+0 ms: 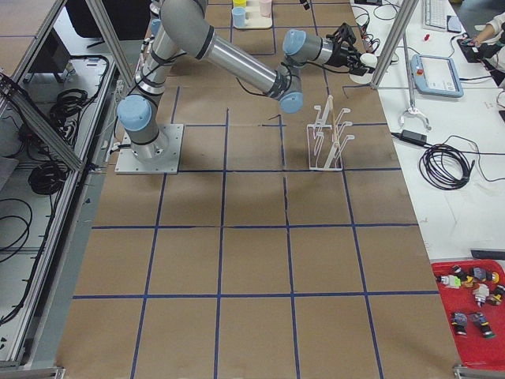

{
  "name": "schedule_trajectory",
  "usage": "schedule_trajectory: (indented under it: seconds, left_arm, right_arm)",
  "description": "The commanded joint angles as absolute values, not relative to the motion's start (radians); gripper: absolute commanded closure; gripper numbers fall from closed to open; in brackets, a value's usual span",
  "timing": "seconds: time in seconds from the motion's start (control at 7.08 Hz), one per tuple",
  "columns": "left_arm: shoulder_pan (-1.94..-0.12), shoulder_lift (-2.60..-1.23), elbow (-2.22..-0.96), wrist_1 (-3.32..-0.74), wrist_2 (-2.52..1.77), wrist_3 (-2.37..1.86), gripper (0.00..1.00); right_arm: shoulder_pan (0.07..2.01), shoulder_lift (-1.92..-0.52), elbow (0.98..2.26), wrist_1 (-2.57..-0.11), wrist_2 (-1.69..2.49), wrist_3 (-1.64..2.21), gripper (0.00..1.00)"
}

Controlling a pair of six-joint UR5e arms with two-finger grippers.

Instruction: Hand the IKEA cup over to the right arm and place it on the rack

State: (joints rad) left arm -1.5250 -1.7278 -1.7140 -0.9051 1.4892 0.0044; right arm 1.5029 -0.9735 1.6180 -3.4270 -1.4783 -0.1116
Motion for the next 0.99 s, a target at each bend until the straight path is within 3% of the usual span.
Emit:
schedule_trajectory:
  seconds: [0.0, 0.71, 0.85]
  left_arm:
    - [-1.532, -1.654, -1.574, -1.389, 1.508, -0.002, 0.00]
    - [-1.535, -1.579, -1.597, -1.515, 1.513, -0.035, 0.00]
    - [-1.537, -1.572, -1.600, -1.525, 1.547, -0.040, 0.00]
  right_arm:
    - [1.454, -0.962, 1.678, -3.432, -1.474, -0.126, 0.87]
    - [1.453, -0.974, 1.770, -3.468, -1.479, -0.123, 0.84]
    - [1.453, -0.977, 1.773, -3.474, -1.464, -0.127, 0.36]
